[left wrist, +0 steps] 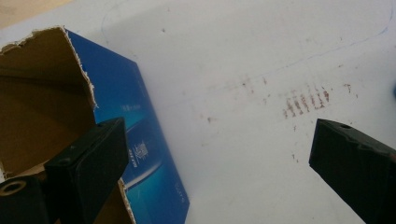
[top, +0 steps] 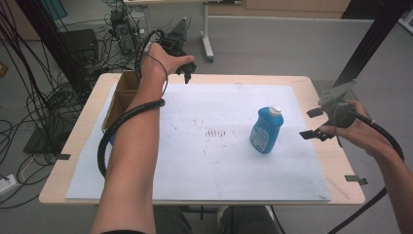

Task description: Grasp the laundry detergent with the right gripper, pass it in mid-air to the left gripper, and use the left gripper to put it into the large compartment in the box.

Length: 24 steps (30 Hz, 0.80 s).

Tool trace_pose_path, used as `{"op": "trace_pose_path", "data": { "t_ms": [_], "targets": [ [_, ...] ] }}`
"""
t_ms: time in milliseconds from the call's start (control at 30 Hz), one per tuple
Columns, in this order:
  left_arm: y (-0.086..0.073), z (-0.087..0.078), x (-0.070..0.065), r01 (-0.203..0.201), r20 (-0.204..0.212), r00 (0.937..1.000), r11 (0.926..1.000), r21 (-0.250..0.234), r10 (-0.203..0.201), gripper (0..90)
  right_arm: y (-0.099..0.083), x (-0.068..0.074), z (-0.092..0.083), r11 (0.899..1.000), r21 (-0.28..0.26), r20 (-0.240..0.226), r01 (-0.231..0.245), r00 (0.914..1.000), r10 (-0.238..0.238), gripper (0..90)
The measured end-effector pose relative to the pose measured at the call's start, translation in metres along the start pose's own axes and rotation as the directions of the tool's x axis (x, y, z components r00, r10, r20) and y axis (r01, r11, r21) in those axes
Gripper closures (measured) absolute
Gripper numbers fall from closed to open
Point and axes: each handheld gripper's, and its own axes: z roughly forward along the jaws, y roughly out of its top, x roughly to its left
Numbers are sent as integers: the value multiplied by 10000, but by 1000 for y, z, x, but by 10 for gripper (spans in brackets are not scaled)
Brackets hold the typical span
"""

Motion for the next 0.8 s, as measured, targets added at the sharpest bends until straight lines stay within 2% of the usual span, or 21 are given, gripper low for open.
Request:
{"op": "trace_pose_path", "data": {
  "t_ms": [200, 333, 600, 800],
  "targets": [
    [-1, 1, 0, -20, 5, 10000, 10000, 10, 20, 55, -9, 7, 12, 9988, -465, -4, -182, 9998, 182, 82],
    [-2, 1, 0, 32, -9, 10000, 10000, -12, -32, 54, -15, 12, 21, 9945, -945, 93, -448, 9989, 458, 79],
    [-3, 1, 1, -18, -30, 10000, 10000, 47, 19, 54, -18, 19, 34, 9883, -1398, 158, -617, 9978, 645, 66],
    [-4, 3, 0, -56, -18, 10000, 10000, 50, 56, 54, -22, 29, 50, 9817, -1753, 183, -748, 9967, 792, 58]
  ]
}}
